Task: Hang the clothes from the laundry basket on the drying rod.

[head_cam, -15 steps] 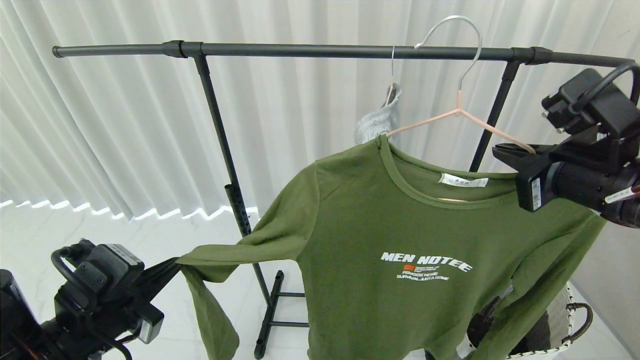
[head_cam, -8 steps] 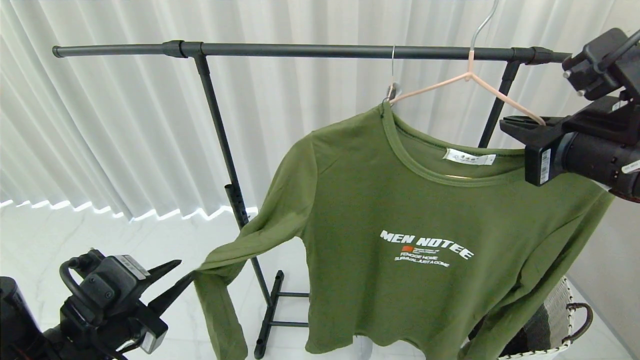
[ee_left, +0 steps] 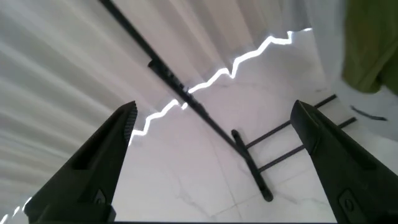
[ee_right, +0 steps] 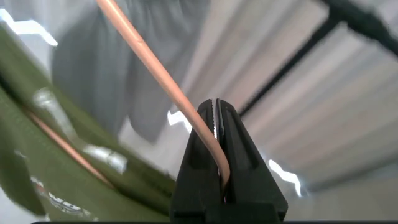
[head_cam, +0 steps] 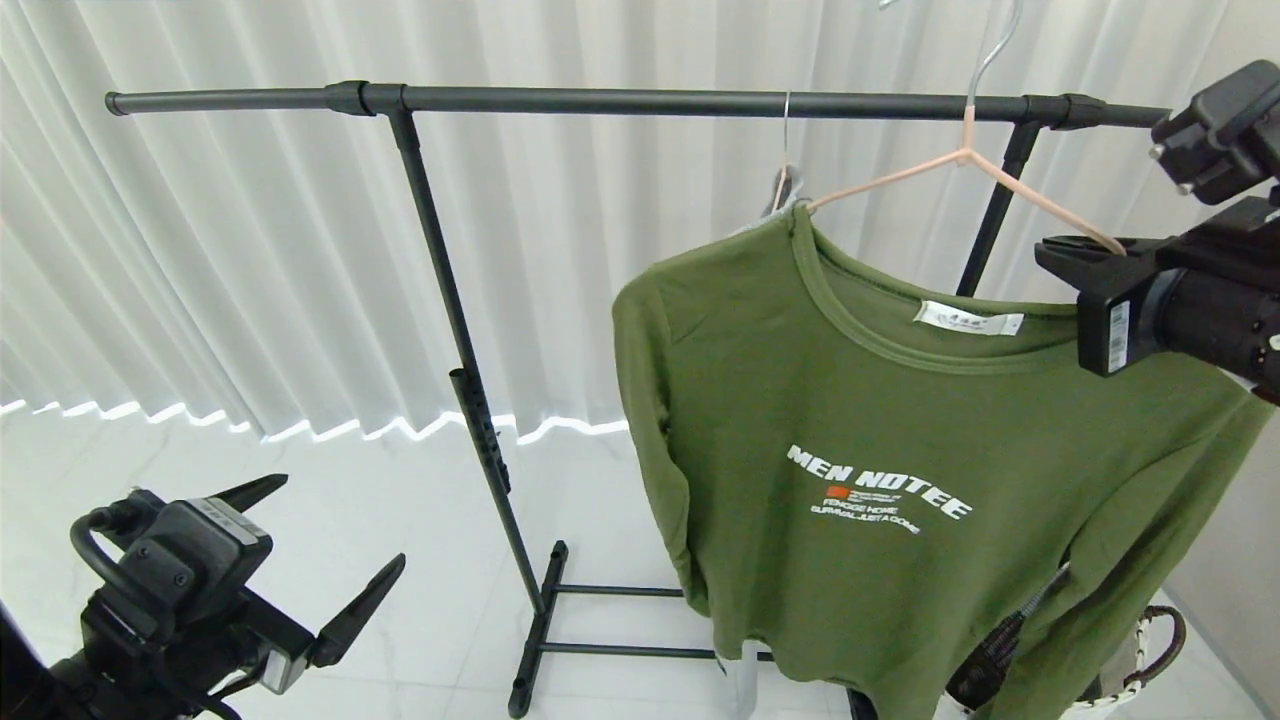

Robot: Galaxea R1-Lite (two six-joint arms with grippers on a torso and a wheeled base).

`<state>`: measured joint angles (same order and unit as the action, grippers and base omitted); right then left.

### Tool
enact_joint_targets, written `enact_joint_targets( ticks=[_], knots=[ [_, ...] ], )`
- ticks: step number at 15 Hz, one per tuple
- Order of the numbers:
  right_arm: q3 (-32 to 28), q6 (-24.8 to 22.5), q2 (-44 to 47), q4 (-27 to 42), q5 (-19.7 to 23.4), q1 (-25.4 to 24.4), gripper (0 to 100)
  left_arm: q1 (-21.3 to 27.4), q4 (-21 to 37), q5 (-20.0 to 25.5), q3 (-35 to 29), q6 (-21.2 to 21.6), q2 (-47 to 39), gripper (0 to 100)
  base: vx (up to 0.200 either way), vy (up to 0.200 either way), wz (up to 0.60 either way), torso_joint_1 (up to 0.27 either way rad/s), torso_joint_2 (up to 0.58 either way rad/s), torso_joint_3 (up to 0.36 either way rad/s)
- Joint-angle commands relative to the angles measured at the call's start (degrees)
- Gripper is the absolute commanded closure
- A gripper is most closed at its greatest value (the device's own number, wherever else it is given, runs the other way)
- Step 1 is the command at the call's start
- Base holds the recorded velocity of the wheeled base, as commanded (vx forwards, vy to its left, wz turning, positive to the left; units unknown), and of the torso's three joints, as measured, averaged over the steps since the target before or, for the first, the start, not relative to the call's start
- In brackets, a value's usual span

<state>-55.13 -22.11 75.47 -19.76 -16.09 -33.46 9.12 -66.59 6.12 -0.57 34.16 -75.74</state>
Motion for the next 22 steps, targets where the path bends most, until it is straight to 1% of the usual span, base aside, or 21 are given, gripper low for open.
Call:
enact_joint_targets(
  ticks=[1,3,4,5,6,8,9,10,11,12,13,14,16,18,20,22],
  knots=[
    [0.7,0.0,-1.9,2.9,-2.7,0.2,100,-0.2,0.0,-1.3,0.1,-0.8,0.3,0,0.000,0.000,0.00,0.000,0.00,0.000],
    [3.0,0.1,-5.8,7.3,-5.5,1.6,100,-1.5,0.0,-4.9,0.4,-4.2,0.2,0,0.000,0.000,0.00,0.000,0.00,0.000],
    [4.0,0.1,-7.1,8.2,-6.1,2.3,100,-2.2,0.0,-5.8,0.5,-5.0,0.2,0,0.000,0.000,0.00,0.000,0.00,0.000],
    [6.6,0.0,-11.1,10.9,-7.3,4.5,100,-4.0,0.0,-7.3,0.5,-5.7,-0.1,0,0.000,0.000,0.00,0.000,0.00,0.000],
    [7.9,0.0,-13.4,12.6,-7.9,5.7,100,-5.1,0.2,-7.4,0.5,-5.7,-0.3,0,0.000,0.000,0.00,0.000,0.00,0.000],
    [10.0,0.1,-19.7,19.1,-8.1,11.1,100,-6.5,0.2,-7.4,0.2,-5.7,-1.7,0,0.000,0.000,0.00,0.000,0.00,0.000],
    [10.1,0.0,-21.2,21.1,-8.1,13.1,100,-6.7,0.2,-7.4,0.2,-5.7,-2.0,0,0.000,0.000,0.00,0.000,0.00,0.000],
    [10.1,0.0,-23.4,24.2,-8.1,16.9,100,-6.7,0.2,-7.4,0.5,-5.4,-2.5,0,0.000,0.000,0.00,0.000,0.00,0.000],
    [10.1,0.0,-24.2,25.3,-8.1,18.7,100,-6.8,0.2,-7.4,0.5,-5.2,-2.6,0,0.000,0.000,0.00,0.000,0.00,0.000],
    [10.1,0.0,-25.5,27.0,-8.1,22.8,100,-6.7,0.2,-7.4,0.5,-5.1,-2.9,0,0.000,0.000,0.00,0.000,0.00,0.000],
    [10.1,0.1,-25.7,27.6,-8.1,25.1,100,-6.8,0.2,-7.4,0.5,-5.1,-3.0,0,0.000,0.000,0.00,0.000,0.00,0.000],
    [10.1,0.1,-25.8,27.9,-8.1,28.5,100,-6.7,0.2,-7.4,0.4,-5.0,-3.1,0,0.000,0.000,0.00,0.000,0.00,0.000],
    [10.0,0.1,-25.4,27.8,-8.1,32.8,100,-6.8,0.3,-7.5,0.5,-4.6,-3.1,0,0.000,0.000,0.00,0.000,0.00,0.000],
    [10.1,0.2,-24.8,27.8,-8.0,33.6,100,-6.7,0.3,-7.5,0.5,-4.0,-3.1,0,0.000,0.000,0.00,0.000,0.00,0.000],
    [10.0,2.3,-23.4,27.6,-7.9,33.5,100,-6.7,0.2,-7.5,0.5,-4.0,-2.9,0,0.000,0.000,0.00,0.000,0.00,0.000],
    [9.7,3.2,-21.9,26.4,-7.9,33.5,100,-6.7,0.3,-7.5,0.5,-4.1,-2.6,0,0.000,0.000,0.00,0.000,0.00,0.000]
  ],
)
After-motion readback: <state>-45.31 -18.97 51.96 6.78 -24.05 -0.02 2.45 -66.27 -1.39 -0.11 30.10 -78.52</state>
